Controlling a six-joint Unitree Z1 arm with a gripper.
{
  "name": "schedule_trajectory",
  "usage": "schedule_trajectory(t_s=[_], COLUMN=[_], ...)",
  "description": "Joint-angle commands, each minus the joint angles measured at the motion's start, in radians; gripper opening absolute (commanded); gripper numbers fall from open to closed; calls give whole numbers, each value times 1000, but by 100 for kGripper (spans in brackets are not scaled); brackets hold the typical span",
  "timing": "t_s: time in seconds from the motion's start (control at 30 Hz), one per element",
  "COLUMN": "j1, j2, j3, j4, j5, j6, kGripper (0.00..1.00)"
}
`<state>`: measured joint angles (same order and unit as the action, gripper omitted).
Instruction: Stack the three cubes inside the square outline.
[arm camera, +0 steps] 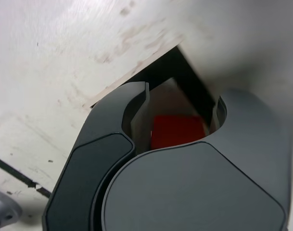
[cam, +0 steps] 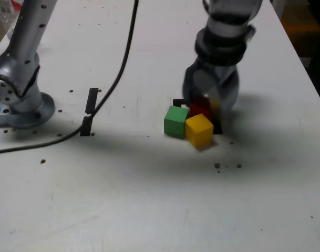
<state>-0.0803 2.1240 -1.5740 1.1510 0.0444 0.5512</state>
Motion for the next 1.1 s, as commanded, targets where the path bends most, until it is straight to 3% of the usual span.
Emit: schedule_trajectory(t_s=[0.0, 0.53, 0.83, 1.07], j1=[0, -74, -23, 92], j2=[-12, -168, -172, -158], j3=[22, 182, 28, 16], j4=[1, 63, 91, 82], j5=[-10, -84, -11, -18], j6=[-5, -45, -104, -210], kGripper=[10, 10, 10, 10])
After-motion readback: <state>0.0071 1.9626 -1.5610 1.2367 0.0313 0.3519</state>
